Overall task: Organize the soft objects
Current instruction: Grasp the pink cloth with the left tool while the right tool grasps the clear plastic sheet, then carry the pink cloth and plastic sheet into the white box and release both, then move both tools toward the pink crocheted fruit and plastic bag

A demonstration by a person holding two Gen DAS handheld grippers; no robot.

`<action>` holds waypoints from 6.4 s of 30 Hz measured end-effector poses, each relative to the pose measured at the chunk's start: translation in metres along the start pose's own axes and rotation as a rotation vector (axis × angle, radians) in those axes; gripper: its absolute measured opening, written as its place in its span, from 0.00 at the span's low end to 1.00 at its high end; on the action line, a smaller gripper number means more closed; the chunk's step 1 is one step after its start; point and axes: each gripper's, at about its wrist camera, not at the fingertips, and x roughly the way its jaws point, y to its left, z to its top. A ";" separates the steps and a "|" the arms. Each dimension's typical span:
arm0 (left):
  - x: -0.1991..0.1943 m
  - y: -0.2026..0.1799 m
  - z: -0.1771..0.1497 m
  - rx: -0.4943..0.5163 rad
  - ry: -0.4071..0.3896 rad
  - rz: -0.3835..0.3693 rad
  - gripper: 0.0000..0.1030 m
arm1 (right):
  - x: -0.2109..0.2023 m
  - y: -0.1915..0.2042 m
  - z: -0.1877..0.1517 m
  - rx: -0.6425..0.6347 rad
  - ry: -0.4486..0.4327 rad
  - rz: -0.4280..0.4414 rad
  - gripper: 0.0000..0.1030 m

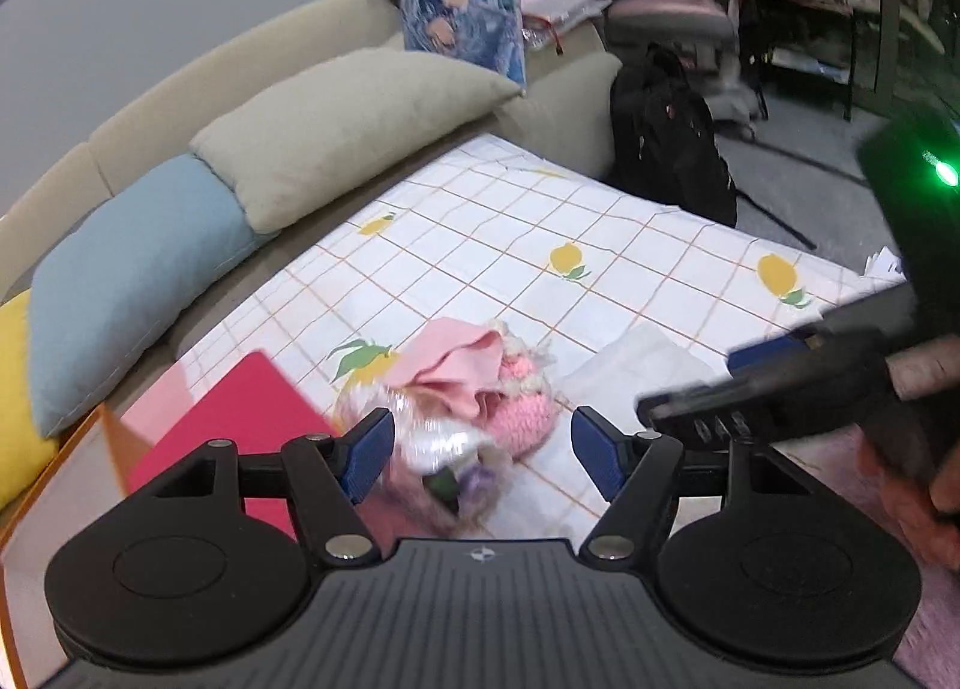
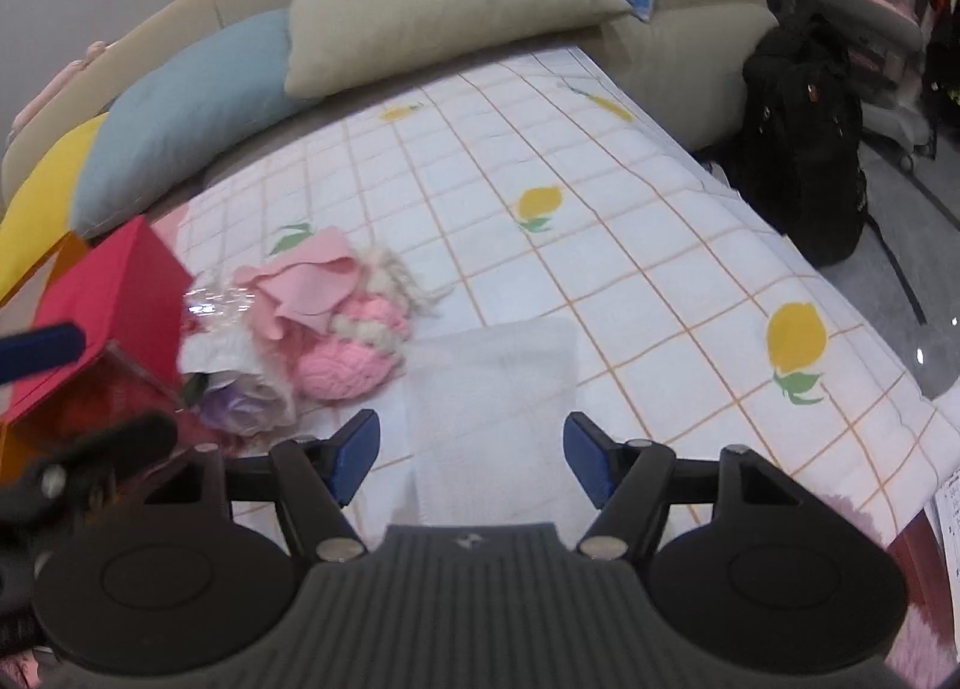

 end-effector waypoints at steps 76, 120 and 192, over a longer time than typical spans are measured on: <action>-0.131 0.121 -0.084 -0.539 -0.116 0.092 0.08 | -0.127 0.093 -0.031 -0.141 -0.329 0.267 0.00; -0.097 0.185 -0.170 -0.915 -0.021 -0.067 0.08 | -0.061 0.255 -0.046 -0.739 -0.082 0.283 0.21; -0.033 0.023 -0.036 -0.240 -0.053 -0.039 0.74 | -0.030 0.026 -0.004 -0.156 -0.151 0.100 0.49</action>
